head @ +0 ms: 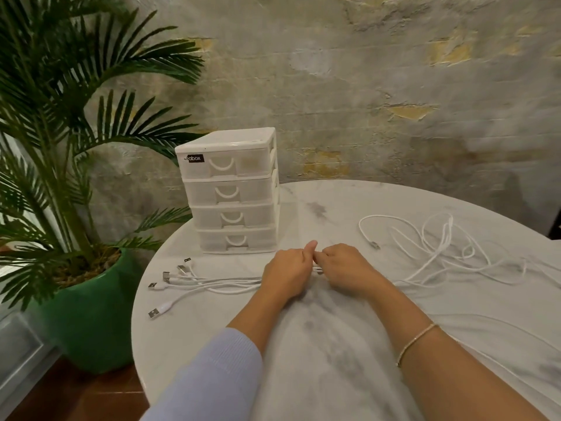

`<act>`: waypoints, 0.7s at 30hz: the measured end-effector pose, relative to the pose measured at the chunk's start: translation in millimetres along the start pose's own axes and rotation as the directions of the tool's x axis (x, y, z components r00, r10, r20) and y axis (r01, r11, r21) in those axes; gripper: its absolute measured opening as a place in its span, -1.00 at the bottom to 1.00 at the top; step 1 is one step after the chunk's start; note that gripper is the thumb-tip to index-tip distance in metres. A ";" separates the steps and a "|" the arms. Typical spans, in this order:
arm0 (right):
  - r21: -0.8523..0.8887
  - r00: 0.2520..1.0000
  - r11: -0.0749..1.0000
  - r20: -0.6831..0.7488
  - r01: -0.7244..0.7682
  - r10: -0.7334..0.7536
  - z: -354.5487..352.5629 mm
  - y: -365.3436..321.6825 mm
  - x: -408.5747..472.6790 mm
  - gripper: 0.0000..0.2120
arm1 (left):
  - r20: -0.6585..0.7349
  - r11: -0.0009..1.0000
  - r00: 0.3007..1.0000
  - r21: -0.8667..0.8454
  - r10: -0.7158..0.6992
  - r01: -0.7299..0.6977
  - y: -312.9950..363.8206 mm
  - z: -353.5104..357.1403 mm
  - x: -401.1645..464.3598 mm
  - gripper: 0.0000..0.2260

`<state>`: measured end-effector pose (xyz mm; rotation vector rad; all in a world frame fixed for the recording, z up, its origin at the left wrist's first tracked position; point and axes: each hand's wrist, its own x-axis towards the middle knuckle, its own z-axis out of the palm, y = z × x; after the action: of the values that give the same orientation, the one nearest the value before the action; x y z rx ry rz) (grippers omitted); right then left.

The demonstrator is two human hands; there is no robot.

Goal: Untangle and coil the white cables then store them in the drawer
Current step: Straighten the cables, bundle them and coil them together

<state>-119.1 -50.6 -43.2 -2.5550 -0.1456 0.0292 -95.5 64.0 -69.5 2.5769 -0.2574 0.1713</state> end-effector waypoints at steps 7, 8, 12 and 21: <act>0.076 0.951 0.992 0.301 -0.099 0.071 -26.7 6.8 -10.8 -0.69 | -0.002 0.999 1.000 -0.023 -0.022 0.022 -3.1 -0.7 6.1 -0.47; 0.021 0.961 0.994 0.260 -0.104 0.095 -27.9 8.2 -10.5 -0.66 | 0.002 0.999 1.000 -0.026 -0.019 0.019 -3.1 -0.6 5.9 -0.49; -0.333 0.990 0.933 -0.042 -0.138 0.131 -24.2 31.2 -0.3 -0.65 | 0.016 1.000 1.000 -0.013 0.006 -0.005 -2.7 -1.3 3.8 -0.51; -0.003 0.999 0.999 0.009 -0.043 0.043 -22.4 41.6 0.7 -0.58 | -0.024 0.998 0.998 0.006 -0.064 0.064 -4.9 -6.5 9.0 -0.55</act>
<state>-113.2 -97.3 -47.4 -2.5609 -0.0943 0.0568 -86.1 70.3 -64.9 2.5842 -0.1660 0.1793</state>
